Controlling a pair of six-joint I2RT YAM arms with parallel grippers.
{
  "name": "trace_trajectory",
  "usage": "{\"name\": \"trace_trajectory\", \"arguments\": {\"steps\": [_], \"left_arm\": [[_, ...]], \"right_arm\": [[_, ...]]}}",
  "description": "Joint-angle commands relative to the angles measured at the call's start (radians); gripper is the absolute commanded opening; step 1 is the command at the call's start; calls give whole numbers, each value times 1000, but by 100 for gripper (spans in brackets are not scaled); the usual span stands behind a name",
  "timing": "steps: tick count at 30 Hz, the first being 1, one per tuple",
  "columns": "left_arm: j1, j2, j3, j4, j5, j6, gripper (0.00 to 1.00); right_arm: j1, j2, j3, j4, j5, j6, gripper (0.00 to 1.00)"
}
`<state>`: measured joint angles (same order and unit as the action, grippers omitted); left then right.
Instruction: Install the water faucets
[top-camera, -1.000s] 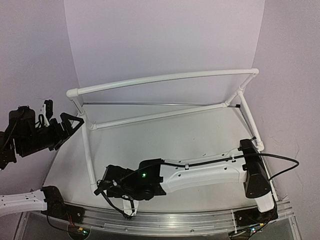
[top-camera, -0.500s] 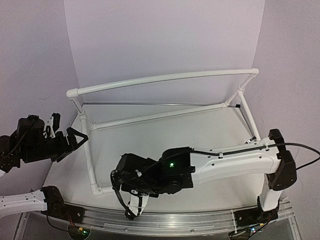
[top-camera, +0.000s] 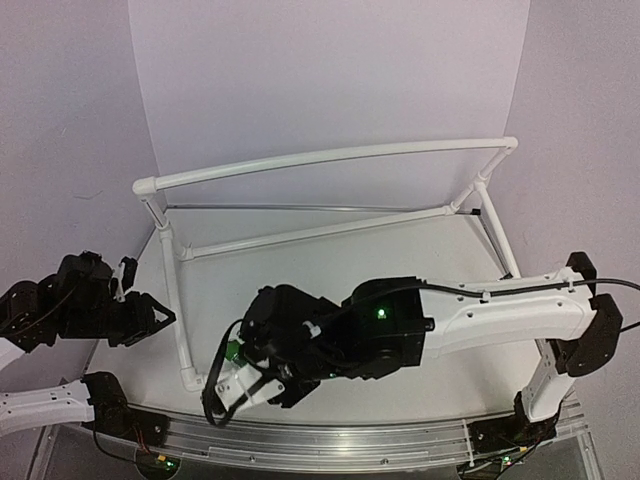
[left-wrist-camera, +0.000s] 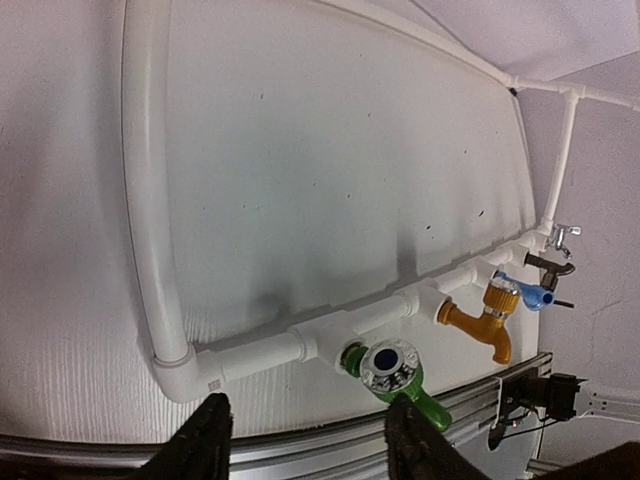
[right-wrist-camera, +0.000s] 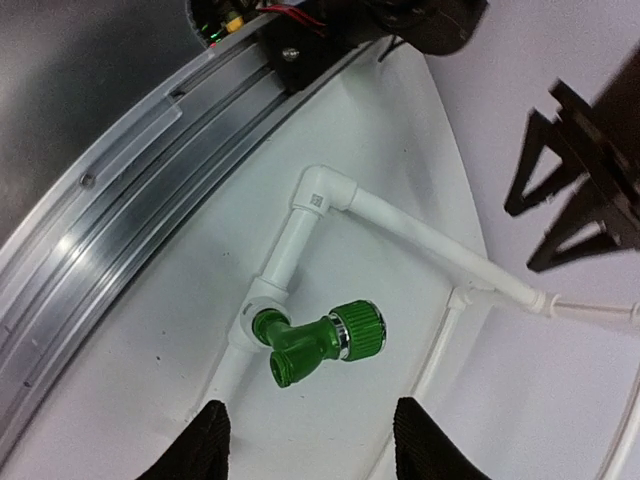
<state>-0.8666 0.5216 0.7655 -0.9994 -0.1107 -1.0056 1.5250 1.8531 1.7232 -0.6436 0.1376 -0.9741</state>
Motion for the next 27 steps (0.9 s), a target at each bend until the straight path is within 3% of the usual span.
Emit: {"name": "trace_trajectory", "arguments": {"steps": [1, 4, 9, 16, 22, 27], "left_arm": [[-3, 39, -46, -19, 73, -45, 35], [-3, 35, -100, 67, 132, -70, 26], [-4, 113, -172, 207, 200, -78, 15], [-5, 186, -246, 391, 263, -88, 10], [-10, 241, -251, 476, 318, -87, 8], [-28, 285, -232, 484, 333, -82, 7]], "right_arm": [[-136, -61, -3, 36, -50, 454, 30], [-209, -41, 13, 32, -118, 544, 16], [-264, 19, 27, -19, -285, 478, 0], [-317, 60, 10, -96, -482, 327, 0], [-314, 138, 105, -257, -637, 279, 0], [-307, 172, 121, -266, -627, 261, 0]]}}
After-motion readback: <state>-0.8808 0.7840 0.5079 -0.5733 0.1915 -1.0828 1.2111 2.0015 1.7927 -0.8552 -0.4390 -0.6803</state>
